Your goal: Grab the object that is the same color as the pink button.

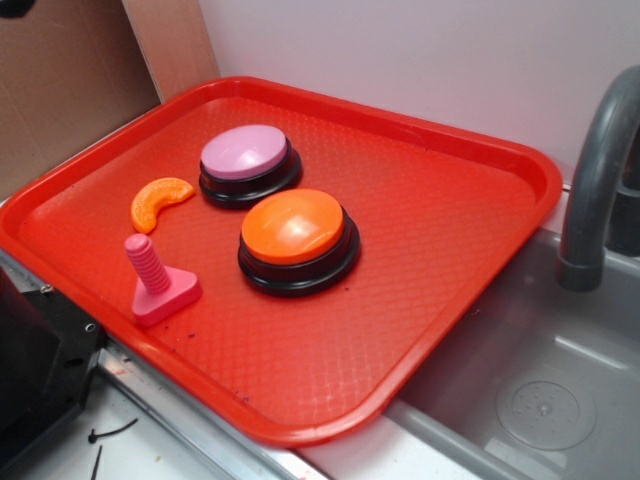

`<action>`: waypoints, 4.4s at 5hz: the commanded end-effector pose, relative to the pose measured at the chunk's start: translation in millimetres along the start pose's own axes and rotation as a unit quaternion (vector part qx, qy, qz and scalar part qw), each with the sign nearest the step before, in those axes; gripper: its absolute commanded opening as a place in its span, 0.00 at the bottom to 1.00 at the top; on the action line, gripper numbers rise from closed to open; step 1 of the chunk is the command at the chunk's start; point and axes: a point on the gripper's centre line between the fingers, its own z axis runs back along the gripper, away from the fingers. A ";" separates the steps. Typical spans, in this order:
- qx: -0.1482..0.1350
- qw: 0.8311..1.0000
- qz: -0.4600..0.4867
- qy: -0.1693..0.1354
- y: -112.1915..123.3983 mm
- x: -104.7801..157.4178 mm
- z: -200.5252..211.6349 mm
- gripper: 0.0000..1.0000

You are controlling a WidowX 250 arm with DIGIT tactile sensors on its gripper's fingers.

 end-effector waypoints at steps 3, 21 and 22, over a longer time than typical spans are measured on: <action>0.017 0.999 0.017 -0.021 -9.6 7.1 -27.1 1.00; -0.008 1.000 -0.009 -0.021 -31.3 57.7 -54.5 0.00; -0.013 0.999 0.000 -0.036 -30.9 63.7 -34.2 0.00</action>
